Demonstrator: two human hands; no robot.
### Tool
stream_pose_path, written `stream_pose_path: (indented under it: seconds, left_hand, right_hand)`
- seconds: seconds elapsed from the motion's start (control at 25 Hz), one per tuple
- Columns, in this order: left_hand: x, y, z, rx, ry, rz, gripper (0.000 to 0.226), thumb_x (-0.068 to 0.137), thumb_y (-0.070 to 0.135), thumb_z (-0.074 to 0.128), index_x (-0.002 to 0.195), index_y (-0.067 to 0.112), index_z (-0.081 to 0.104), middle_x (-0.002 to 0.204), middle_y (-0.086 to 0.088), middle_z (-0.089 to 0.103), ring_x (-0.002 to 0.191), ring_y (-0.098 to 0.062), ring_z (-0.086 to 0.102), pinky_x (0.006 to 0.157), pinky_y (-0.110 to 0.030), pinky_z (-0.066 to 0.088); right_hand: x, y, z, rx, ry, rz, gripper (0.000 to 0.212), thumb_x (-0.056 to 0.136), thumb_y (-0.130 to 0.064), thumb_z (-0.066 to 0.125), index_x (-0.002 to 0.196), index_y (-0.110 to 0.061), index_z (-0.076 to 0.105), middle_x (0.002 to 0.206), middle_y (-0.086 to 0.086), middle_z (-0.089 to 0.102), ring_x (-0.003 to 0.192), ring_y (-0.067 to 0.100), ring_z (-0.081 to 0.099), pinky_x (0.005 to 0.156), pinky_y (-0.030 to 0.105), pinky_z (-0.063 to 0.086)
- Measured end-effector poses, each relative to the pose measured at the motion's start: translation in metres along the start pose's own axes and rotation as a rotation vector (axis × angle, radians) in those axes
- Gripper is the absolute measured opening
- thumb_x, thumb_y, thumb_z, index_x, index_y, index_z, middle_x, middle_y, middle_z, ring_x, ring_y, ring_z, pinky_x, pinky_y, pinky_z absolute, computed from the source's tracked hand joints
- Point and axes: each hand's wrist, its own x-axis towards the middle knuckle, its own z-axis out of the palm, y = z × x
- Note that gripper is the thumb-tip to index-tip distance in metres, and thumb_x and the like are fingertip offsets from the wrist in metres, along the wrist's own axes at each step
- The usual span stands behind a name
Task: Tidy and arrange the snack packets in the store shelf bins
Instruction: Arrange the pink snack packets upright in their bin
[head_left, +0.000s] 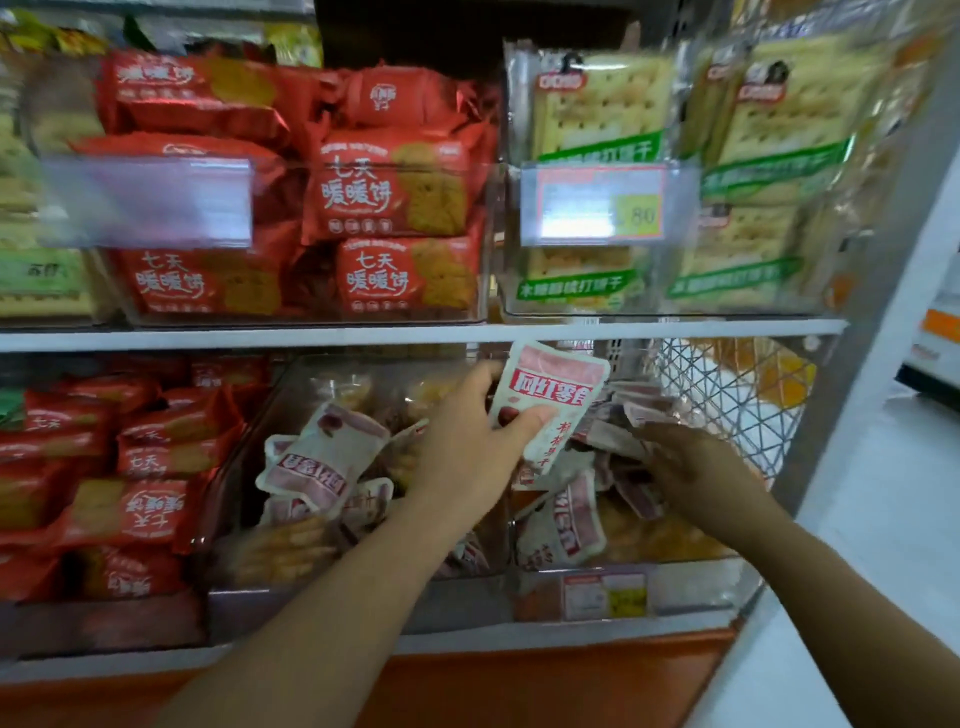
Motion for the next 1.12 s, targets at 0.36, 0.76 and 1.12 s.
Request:
stream_pose_path:
  seconds: [0.36, 0.76, 1.12]
  left_hand:
    - [0.064, -0.014, 0.056, 0.81, -0.038, -0.02, 0.045, 0.09, 0.031, 0.059, 0.131, 0.022, 0.043, 0.118, -0.005, 0.062, 0.105, -0.026, 0.06, 0.087, -0.04, 0.05]
    - [-0.034, -0.055, -0.073, 0.711, 0.124, 0.163, 0.033, 0.081, 0.014, 0.069, 0.112, 0.024, 0.065, 0.104, 0.001, 0.068, 0.085, -0.016, 0.062, 0.079, -0.038, 0.052]
    - [-0.069, -0.105, -0.149, 0.818, 0.225, 0.055, 0.023, 0.082, 0.021, 0.066, 0.104, 0.026, 0.067, 0.103, 0.002, 0.067, 0.097, -0.023, 0.06, 0.1, -0.057, 0.035]
  right_hand:
    - [-0.037, 0.028, 0.007, 0.18, 0.117, 0.034, 0.032, 0.088, -0.011, 0.058, 0.118, -0.023, 0.062, 0.118, -0.001, 0.062, 0.109, 0.019, 0.057, 0.089, 0.028, 0.046]
    - [-0.027, -0.056, 0.008, 0.202, 0.081, -0.183, 0.027, 0.09, -0.016, 0.058, 0.116, -0.022, 0.063, 0.114, -0.012, 0.058, 0.095, -0.003, 0.053, 0.075, 0.001, 0.035]
    - [0.016, -0.188, 0.074, 0.229, -0.274, -0.37, 0.044, 0.089, -0.024, 0.061, 0.131, -0.023, 0.05, 0.122, -0.005, 0.057, 0.107, 0.007, 0.055, 0.09, 0.018, 0.043]
